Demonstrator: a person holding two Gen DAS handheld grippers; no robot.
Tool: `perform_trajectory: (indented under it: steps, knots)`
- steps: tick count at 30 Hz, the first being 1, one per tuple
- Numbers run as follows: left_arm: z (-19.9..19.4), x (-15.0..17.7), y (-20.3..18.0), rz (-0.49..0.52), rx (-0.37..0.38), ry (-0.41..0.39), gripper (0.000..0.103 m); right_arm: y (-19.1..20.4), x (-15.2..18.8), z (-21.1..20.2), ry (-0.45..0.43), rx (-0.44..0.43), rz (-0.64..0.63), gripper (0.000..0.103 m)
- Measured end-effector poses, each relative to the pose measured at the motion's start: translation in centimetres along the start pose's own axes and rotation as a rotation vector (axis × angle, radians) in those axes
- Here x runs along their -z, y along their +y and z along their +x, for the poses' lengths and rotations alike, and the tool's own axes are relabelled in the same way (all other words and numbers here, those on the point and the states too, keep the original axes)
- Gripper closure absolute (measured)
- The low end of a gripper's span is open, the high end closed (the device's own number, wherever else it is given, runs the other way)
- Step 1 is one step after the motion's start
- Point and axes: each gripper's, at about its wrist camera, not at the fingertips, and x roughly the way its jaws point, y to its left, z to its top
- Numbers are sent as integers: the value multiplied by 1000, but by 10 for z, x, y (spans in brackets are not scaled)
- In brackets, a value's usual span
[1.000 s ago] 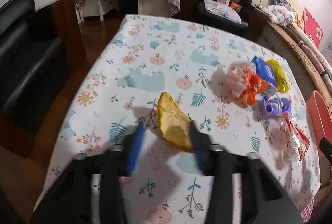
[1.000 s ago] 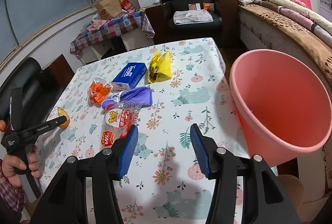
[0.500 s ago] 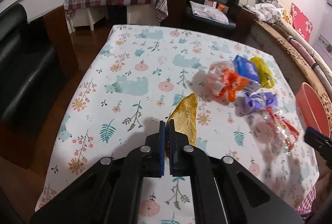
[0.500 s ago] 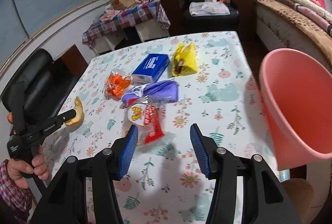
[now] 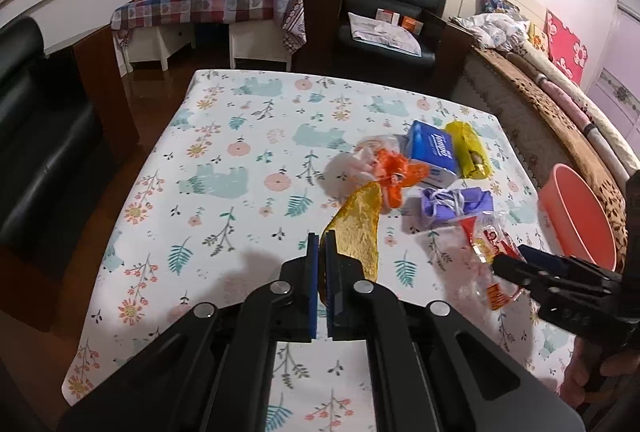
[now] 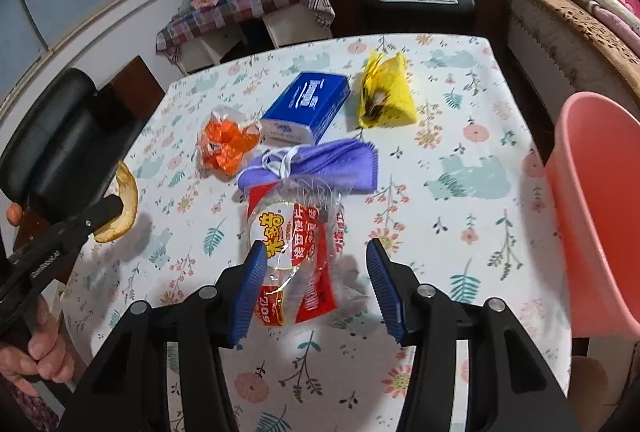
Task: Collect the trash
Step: 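Grasp the yellow chip shard with the left tool while the right tool grasps the snack wrapper, then carry the chip shard and snack wrapper over the pink bucket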
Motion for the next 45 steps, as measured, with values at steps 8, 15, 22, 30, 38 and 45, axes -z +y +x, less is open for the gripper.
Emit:
perform_trajectory:
  steps: [8,15,22,30,38,45]
  knots:
    - [0,-2,-13,24,-2,-11,101,6,7,-1,1,-12,-35,89]
    - [-3,-6,-25,45,1,-20,101,6,12,-23,-46,-23,-58,89]
    - [-7,-15,-50,85,25,-42,101,-8,12,-49,-102,-25,-26,89]
    - [-9,-27,-96,158,76,-76,101,-43,10,-83,-186,24,53,89]
    - [-4,-33,-137,208,113,-81,101,-68,10,-104,-235,48,100,89]
    - [-2,-41,-176,254,176,-92,101,-100,9,-118,-277,112,154,89]
